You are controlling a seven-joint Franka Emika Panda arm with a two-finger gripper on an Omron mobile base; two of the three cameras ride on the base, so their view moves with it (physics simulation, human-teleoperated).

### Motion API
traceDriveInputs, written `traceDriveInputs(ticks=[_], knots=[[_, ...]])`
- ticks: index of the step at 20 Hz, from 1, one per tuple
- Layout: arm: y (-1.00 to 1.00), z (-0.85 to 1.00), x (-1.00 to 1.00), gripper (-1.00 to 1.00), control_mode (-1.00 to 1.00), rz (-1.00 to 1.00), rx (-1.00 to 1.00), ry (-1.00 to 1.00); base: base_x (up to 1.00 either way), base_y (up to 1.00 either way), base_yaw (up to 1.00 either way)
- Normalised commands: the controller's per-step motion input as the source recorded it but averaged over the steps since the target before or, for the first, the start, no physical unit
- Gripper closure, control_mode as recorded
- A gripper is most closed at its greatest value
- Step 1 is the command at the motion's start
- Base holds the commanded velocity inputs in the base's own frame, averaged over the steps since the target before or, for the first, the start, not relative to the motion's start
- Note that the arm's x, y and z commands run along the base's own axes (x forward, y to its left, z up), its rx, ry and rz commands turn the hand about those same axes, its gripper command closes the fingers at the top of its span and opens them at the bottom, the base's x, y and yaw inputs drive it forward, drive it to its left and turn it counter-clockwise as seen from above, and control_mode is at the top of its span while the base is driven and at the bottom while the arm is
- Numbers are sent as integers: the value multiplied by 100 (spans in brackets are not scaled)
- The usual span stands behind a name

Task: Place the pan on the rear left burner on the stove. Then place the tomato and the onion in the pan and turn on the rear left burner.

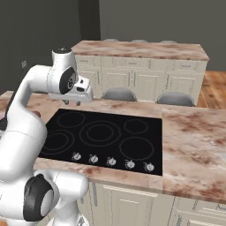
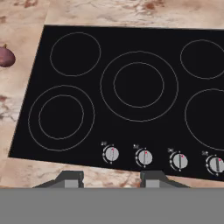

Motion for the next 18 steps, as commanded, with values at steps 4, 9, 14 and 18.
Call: traceDriveInputs(ticks=[4, 9, 14, 18], knots=[[4, 0, 0, -100, -100, 0, -4, 0, 0, 0, 0], [20, 0, 0, -100, -100, 0, -3, 0, 0, 0, 0], [34, 0, 0, -100, -100, 1, 0, 0, 0, 0, 0], [39, 0, 0, -100, -100, 1, 0, 0, 0, 0, 0]])
